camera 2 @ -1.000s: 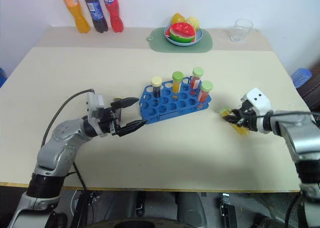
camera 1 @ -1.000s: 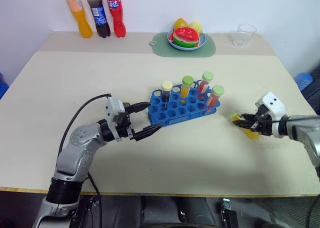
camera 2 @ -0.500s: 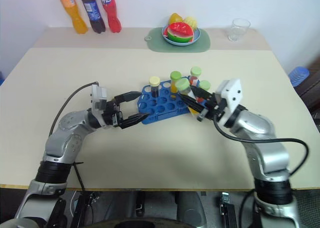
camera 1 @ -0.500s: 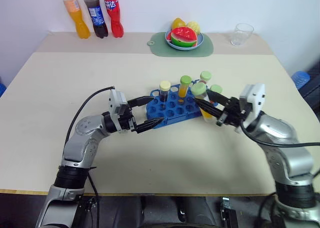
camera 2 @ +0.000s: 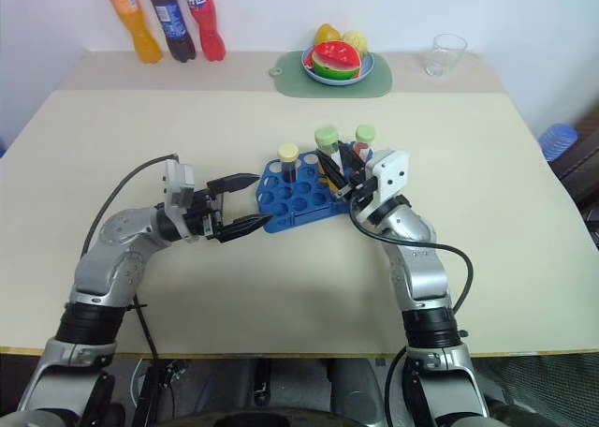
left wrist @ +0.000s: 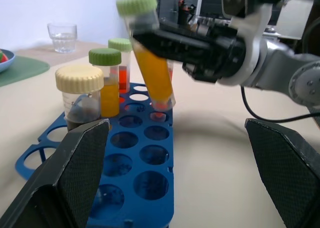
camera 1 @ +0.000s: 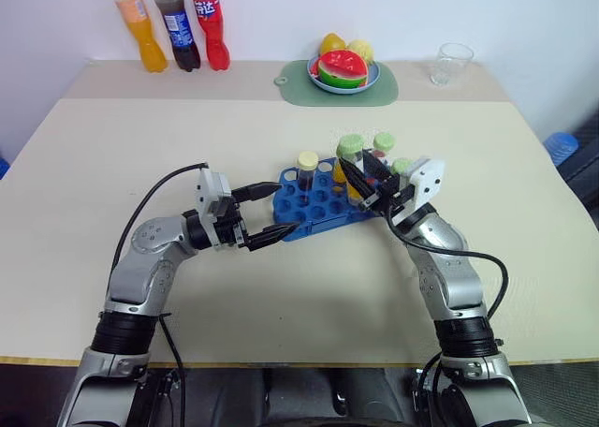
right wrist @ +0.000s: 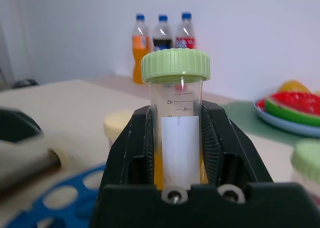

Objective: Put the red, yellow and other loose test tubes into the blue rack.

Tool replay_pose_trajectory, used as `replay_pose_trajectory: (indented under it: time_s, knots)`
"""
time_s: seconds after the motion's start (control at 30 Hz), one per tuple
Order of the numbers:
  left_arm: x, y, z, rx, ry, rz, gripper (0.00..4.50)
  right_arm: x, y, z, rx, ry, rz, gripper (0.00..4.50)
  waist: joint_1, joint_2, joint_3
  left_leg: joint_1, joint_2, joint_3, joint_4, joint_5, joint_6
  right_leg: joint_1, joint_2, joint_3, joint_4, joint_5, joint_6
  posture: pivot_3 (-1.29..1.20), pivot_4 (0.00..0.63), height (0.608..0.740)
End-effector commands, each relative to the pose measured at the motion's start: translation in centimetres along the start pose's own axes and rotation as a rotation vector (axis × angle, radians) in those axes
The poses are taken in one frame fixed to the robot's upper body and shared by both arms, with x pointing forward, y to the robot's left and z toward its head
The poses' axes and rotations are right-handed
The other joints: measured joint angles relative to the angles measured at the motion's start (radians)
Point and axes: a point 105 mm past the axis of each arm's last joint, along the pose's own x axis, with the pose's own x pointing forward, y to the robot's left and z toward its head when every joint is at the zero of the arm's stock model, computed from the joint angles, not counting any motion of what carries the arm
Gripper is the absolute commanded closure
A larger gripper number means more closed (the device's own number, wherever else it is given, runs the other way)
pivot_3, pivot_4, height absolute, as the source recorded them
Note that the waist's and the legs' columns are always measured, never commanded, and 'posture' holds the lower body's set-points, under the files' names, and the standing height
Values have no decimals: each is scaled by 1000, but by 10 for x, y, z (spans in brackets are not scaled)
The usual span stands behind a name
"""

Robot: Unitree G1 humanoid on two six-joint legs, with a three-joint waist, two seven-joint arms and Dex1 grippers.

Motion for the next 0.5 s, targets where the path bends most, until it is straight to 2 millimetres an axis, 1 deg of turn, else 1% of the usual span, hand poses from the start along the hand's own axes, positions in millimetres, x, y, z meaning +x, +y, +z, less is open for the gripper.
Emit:
replay_pose_trajectory:
  time_s: [0.03,0.2,0.5]
  knots:
    - [-5,-1,12,37,-22,9,0,1,1,1,-19,-38,-14,3692,-1,0,0,0,0,0,0,0,0,0,0,0,0,0,0,0,150,740]
    - [-9,-1,13,41,-15,26,0,1,-2,-18,-21,-18,-53,3692,0,0,0,0,0,0,0,0,0,0,0,0,0,0,0,0,150,740]
    - [-11,0,14,44,-9,42,0,7,-7,-26,-25,-43,-104,3692,-3,0,0,2,0,0,0,0,-1,2,0,0,1,0,-2,0,150,740]
